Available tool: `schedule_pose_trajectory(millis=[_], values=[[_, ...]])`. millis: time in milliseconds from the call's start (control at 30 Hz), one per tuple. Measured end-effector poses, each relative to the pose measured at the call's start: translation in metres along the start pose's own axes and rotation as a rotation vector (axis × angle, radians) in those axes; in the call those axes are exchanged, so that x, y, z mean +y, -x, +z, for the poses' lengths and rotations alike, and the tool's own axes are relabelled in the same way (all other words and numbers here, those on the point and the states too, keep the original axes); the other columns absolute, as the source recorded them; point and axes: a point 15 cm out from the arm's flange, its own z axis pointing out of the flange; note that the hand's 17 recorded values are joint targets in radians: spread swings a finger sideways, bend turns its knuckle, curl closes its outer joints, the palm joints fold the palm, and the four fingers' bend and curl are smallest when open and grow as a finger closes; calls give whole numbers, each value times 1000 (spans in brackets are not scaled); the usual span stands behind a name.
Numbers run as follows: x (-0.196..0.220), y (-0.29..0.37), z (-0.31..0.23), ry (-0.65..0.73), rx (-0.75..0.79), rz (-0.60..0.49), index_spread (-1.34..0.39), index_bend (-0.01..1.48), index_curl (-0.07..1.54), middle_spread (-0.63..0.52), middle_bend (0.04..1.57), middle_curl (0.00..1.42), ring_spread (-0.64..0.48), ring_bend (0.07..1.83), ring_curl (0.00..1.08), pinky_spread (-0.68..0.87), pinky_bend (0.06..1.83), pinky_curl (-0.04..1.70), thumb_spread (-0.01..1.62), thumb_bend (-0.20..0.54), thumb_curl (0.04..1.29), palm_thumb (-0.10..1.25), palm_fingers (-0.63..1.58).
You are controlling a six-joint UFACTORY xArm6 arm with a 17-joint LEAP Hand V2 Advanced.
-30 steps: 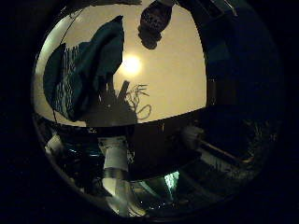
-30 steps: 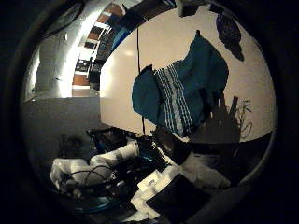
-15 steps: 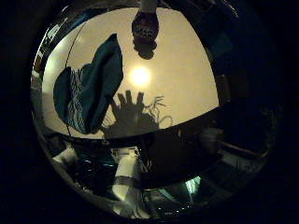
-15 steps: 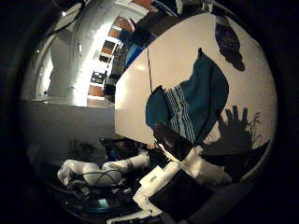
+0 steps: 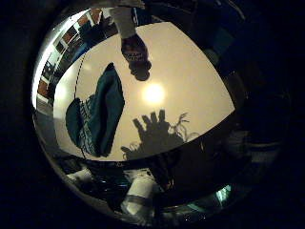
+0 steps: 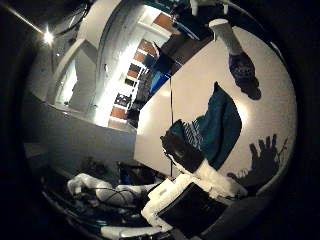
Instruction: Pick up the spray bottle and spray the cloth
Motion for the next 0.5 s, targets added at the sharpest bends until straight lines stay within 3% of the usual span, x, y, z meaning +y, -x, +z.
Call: schedule_pose_trajectory(millis=[300, 500], values=[[-17, -17, 17, -151, -82, 17, -204, 146, 276, 83, 278, 367, 182, 421, 287, 442, 797, 7, 1122, -23, 305, 545, 153], [-25, -28, 39, -180, -170, 68, -186, 154, 271, 113, 286, 368, 180, 444, 287, 425, 815, 5, 1114, -22, 309, 538, 127]])
